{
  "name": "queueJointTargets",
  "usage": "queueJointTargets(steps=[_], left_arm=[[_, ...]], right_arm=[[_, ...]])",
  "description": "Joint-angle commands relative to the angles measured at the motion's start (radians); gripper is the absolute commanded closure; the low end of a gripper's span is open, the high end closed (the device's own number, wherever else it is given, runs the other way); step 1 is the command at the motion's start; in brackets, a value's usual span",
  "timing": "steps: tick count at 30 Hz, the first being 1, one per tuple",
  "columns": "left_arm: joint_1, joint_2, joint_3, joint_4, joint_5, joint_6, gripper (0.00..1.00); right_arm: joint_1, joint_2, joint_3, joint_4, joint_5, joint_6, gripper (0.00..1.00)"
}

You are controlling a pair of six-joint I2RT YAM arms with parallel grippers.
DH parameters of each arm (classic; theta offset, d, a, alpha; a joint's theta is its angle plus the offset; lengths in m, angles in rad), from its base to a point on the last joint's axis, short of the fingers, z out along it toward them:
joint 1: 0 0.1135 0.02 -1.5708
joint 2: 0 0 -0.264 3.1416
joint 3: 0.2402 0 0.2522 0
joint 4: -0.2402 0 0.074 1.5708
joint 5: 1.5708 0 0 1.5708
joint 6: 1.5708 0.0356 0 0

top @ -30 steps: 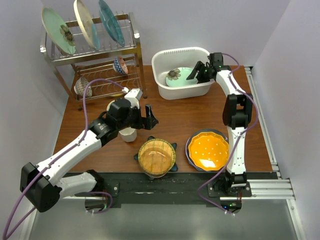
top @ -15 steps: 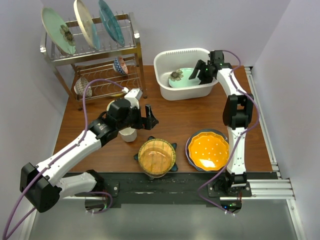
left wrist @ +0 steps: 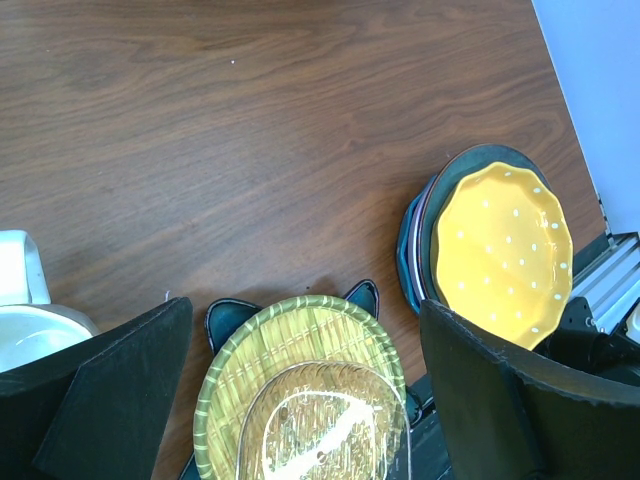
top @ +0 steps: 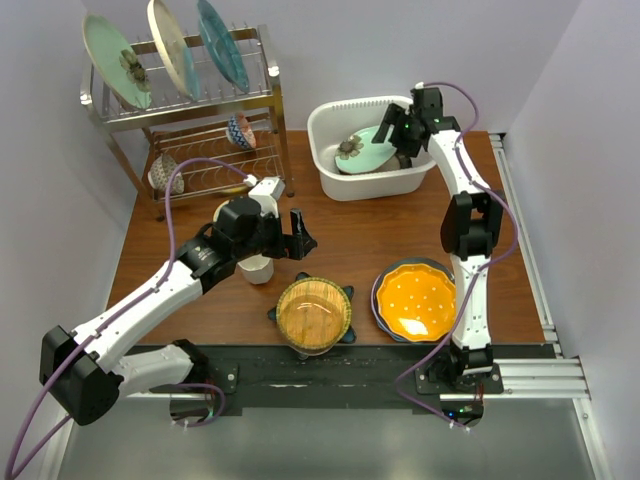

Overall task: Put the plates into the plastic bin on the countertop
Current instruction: Place the plate in the plastic bin.

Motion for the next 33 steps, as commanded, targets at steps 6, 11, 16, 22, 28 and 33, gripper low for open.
queueJointTargets(steps=[6,11,16,22,28,33], left_arm=[[0.008,-0.023,0.010,0.038,0.021,-0.008,0.00],[0.008,-0.029,0.011,0.033,0.027,-0.008,0.00],[0.008,-0.038,0.007,0.030,0.021,-0.008,0.00],[0.008,-0.035,-0.007,0.051,0.036,-0.014,0.00],[0.008,-0.034,-0.023,0.057,0.042,-0.019,0.00],[0.008,-0.025,-0.024,0.057,0.048,-0.016,0.00]], right_arm=[[0.011,-0.100,0.035,-0.083,0.098,-0.048,0.20],[0.011,-0.117,-0.040,-0.097,0.127,-0.056,0.20],[0.010,-0.118,-0.017,-0.157,0.175,-0.088,0.19],[0.011,-0.227,-0.125,-0.035,0.114,-0.096,0.19],[0.010,-0.352,-0.239,0.102,0.032,-0.053,0.19],[0.011,-0.502,-0.342,0.156,0.008,-0.016,0.19]])
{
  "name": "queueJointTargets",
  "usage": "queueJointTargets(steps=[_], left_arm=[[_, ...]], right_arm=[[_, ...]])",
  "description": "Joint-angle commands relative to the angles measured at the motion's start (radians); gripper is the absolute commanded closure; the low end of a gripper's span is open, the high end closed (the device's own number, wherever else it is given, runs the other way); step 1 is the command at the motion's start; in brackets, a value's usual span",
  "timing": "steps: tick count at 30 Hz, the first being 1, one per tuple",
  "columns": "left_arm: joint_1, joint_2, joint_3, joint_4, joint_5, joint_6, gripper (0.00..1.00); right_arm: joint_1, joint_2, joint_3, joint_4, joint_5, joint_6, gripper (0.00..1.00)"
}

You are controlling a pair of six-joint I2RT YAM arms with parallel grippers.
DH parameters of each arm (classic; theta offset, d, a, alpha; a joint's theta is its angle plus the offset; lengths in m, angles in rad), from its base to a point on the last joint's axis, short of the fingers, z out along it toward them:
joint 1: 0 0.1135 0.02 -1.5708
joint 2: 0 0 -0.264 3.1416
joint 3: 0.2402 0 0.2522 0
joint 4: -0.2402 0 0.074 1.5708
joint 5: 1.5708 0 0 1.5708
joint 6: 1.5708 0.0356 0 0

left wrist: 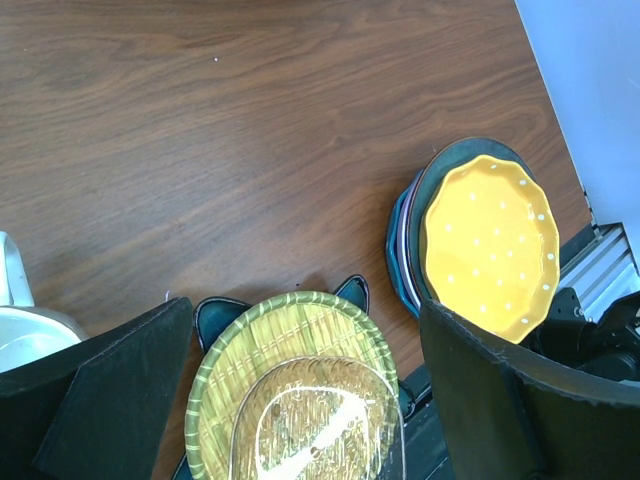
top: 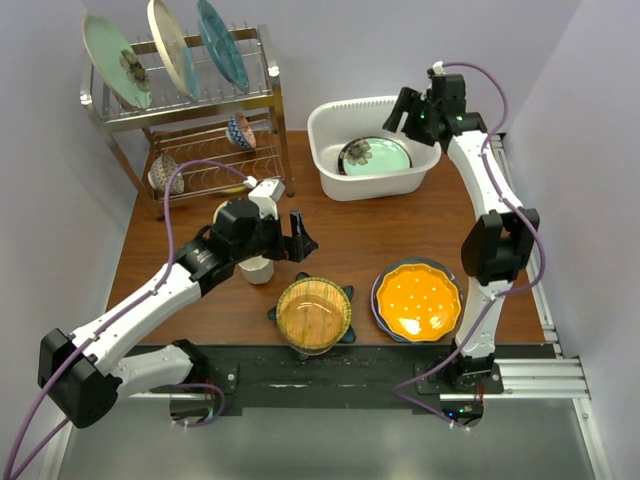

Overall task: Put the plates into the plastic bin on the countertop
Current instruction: Place the plate in the plastic bin, then pick up the plate from the corner of the board.

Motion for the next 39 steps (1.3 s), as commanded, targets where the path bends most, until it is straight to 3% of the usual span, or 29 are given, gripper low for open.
queueJointTargets(steps=[1,16,26,34,39], left_arm=[[0.008,-0.004,-0.005,0.036,0.021,-0.014,0.00],[0.008,0.076,-0.045,0.145,0.122,-0.039,0.00],[-0.001,0.128,-0.108,0.336,0.242,-0.100,0.00],[-0.137,0.255,-0.082,0.447,0.187,-0.188,0.00],[-0.222,0.381,-0.010,0.423,0.153,-0.181,0.01]], right_arm=[[0.006,-0.144,-0.100,0.113,-0.046,0.035,0.19],[0.006,-0.498,-0.491,0.101,-0.039,0.006,0.19],[0.006,-0.753,-0.778,0.070,0.026,-0.005,0.19],[0.005,-0.974,-1.080,0.096,0.089,0.033,0.19],[0.006,-1.008,-1.148,0.065,0.067,0.032,0.20]])
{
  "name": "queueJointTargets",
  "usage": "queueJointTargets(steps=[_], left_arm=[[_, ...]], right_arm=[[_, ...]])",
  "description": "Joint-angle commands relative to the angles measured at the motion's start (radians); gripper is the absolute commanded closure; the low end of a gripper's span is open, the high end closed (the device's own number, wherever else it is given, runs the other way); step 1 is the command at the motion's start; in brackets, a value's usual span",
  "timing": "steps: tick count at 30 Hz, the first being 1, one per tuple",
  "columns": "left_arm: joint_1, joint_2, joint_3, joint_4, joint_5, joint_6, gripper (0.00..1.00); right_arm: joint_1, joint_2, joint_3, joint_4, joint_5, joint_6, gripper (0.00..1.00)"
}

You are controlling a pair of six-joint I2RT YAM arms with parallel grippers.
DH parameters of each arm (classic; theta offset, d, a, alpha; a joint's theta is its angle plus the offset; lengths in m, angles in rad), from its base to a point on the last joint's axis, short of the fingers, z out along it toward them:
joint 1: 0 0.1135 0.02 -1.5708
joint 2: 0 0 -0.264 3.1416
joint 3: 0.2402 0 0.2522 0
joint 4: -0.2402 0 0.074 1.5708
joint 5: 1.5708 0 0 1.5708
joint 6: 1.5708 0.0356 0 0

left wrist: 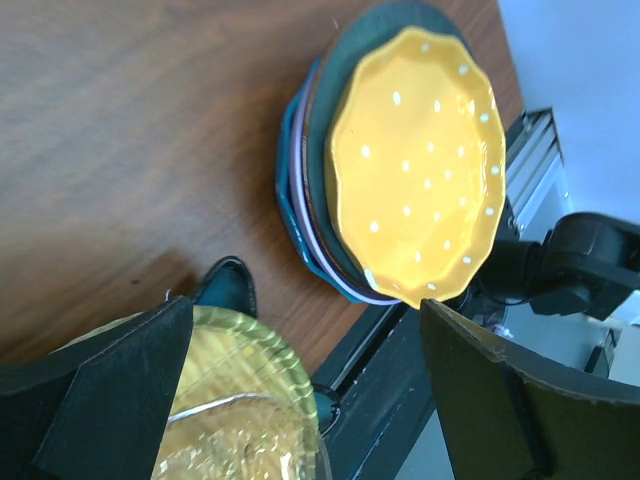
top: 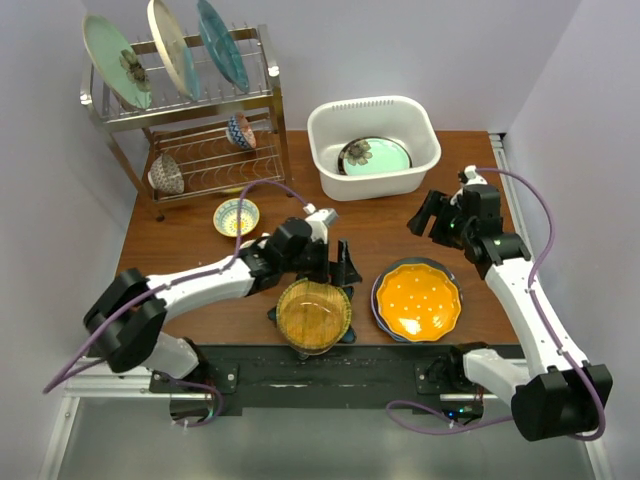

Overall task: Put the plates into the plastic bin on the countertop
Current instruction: Pick up the plate from the corner of the board.

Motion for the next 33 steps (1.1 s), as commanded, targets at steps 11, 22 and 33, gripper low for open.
queueJointTargets(steps=[11,22,33], left_arm=[[-0.078,0.133,0.128,0.102,0.010,-0.035,0.10],[-0.134,0.175,0.174,0.029,-0.045,-0.032,0.39],[-0.166,0.236,0.197,0.033,-0.036,-0.040,0.46]], right_arm=[[0.005,-0.103,-0.118,-0.006,0.010,0.026,0.20],[0.005,-0.120,-0.170,-0.018,-0.028,0.033,0.20],[0.004,-0.140,-0.175,-0.029,-0.033,0.032,0.20]])
